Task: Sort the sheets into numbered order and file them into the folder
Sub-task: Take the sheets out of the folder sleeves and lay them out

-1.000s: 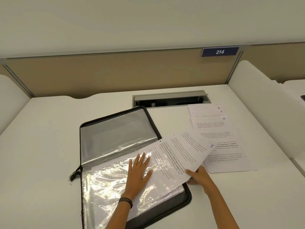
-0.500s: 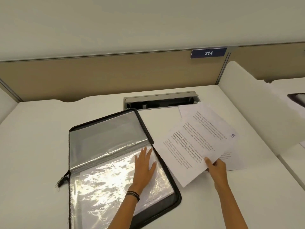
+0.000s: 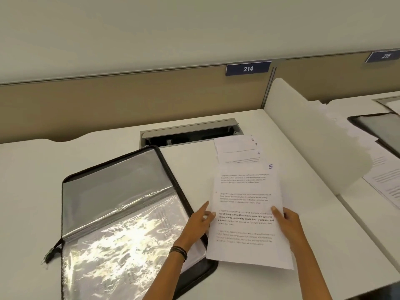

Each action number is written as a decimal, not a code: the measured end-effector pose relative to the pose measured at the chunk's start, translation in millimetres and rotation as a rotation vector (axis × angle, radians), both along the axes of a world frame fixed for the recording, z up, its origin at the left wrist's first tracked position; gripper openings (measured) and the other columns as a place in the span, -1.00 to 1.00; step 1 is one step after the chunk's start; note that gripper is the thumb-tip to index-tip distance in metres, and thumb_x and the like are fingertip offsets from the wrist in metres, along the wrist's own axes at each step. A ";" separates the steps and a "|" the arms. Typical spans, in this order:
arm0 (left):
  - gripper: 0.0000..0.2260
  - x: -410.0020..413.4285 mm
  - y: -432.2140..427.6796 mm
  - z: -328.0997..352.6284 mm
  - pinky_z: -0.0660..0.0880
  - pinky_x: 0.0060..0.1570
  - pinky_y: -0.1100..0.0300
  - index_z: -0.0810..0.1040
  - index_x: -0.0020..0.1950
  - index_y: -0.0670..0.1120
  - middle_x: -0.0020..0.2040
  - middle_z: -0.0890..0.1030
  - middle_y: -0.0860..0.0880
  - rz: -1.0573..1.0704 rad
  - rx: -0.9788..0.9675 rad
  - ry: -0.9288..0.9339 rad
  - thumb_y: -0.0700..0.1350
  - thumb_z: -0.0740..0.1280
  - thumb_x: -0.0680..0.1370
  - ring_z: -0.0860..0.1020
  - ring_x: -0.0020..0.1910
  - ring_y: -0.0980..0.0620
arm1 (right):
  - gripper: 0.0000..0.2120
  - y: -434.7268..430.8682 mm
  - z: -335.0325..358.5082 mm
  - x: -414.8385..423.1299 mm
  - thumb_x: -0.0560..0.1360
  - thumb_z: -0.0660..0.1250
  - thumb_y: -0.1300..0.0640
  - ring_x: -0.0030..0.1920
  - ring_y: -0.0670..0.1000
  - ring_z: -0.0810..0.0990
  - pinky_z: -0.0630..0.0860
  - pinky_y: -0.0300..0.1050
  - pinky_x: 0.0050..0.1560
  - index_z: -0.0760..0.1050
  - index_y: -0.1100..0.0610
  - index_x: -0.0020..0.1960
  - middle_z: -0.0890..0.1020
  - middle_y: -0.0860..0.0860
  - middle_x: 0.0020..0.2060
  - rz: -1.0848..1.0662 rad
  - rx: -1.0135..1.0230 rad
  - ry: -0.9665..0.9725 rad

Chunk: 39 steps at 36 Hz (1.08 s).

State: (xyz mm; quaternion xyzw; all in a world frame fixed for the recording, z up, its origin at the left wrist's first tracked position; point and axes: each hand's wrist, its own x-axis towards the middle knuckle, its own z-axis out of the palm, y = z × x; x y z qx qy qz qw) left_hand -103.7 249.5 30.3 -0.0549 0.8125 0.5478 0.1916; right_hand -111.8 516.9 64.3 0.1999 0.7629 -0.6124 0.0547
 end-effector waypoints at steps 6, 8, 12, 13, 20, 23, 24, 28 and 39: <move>-0.55 -3.1 14.5 -8.0 0.61 -0.10 0.17 0.35 0.45 -0.05 0.03 0.64 -0.04 -0.028 -0.002 -0.004 -0.04 0.32 0.58 0.63 -0.05 0.08 | -0.79 16.8 -5.6 -1.7 0.57 0.27 0.12 -0.16 0.12 0.65 0.54 -0.07 -0.20 0.56 0.26 -0.10 0.67 0.16 -0.13 -0.012 -0.020 -0.032; -0.63 -4.0 19.6 -6.6 0.59 -0.23 0.27 0.41 0.40 -0.07 -0.08 0.65 0.01 0.012 0.010 0.004 -0.15 0.31 0.58 0.63 -0.16 0.16 | -0.77 22.5 -7.9 -3.1 0.58 0.26 0.09 -0.11 0.14 0.65 0.56 -0.02 -0.12 0.56 0.25 -0.06 0.67 0.17 -0.09 -0.030 -0.058 -0.050; -0.66 -8.9 29.7 -5.8 0.53 -0.32 0.33 0.44 0.36 -0.13 -0.12 0.64 -0.04 0.133 0.093 0.007 -0.23 0.30 0.58 0.62 -0.19 0.18 | -0.68 32.3 -11.3 -5.4 0.59 0.18 -0.07 -0.01 0.15 0.64 0.54 0.11 0.08 0.57 0.14 0.05 0.67 0.10 -0.04 -0.056 -0.215 -0.161; -0.65 -10.9 32.3 -7.6 0.53 -0.31 0.33 0.43 0.36 -0.13 -0.08 0.65 -0.09 0.169 0.114 -0.001 -0.23 0.31 0.57 0.62 -0.13 0.12 | -0.65 35.2 -12.9 -6.5 0.59 0.15 -0.12 0.03 0.15 0.62 0.53 0.12 0.11 0.55 0.10 0.10 0.66 0.08 -0.01 -0.062 -0.229 -0.196; -0.68 -19.1 51.3 -13.3 0.55 -0.28 0.32 0.44 0.33 -0.11 -0.04 0.63 -0.15 0.343 0.215 0.036 -0.26 0.29 0.58 0.62 -0.08 0.04 | -0.67 43.4 -14.8 -10.5 0.60 0.18 -0.05 0.09 0.12 0.53 0.45 -0.07 0.03 0.49 0.14 0.22 0.59 0.12 0.09 -0.116 0.034 -0.120; -0.72 -22.2 61.1 -12.7 0.57 -0.28 0.29 0.45 0.28 -0.08 -0.10 0.62 -0.14 0.384 0.251 0.069 -0.29 0.27 0.58 0.62 -0.16 0.06 | -0.64 45.3 -16.1 -11.2 0.57 0.27 0.06 0.17 0.15 0.50 0.39 -0.03 0.14 0.40 0.15 0.32 0.54 0.16 0.17 -0.104 0.226 -0.040; -0.72 -23.5 64.6 -12.5 0.58 -0.28 0.28 0.45 0.28 -0.09 -0.08 0.63 -0.16 0.380 0.255 0.075 -0.28 0.27 0.58 0.63 -0.15 0.06 | -0.62 44.7 -17.0 -11.1 0.55 0.29 0.10 0.17 0.15 0.50 0.39 -0.04 0.13 0.38 0.16 0.34 0.53 0.17 0.20 -0.091 0.263 -0.009; -0.69 -30.7 77.9 -14.5 0.58 -0.27 0.27 0.42 0.33 -0.15 0.00 0.62 -0.23 0.362 0.244 0.087 -0.27 0.27 0.59 0.64 -0.08 -0.03 | -0.60 37.6 -20.6 -8.8 0.52 0.34 0.20 0.25 0.07 0.43 0.36 -0.09 0.23 0.40 0.18 0.33 0.45 0.13 0.28 0.020 0.379 0.145; -0.64 -37.8 97.9 -7.7 0.57 -0.35 0.28 0.34 0.37 -0.09 -0.14 0.56 -0.05 0.277 0.236 0.098 -0.23 0.28 0.59 0.60 -0.25 0.09 | -0.63 7.6 -46.8 -4.4 0.56 0.28 0.12 0.44 -0.01 0.25 0.16 -0.13 0.42 0.40 0.06 0.35 0.32 -0.02 0.42 0.435 0.431 0.124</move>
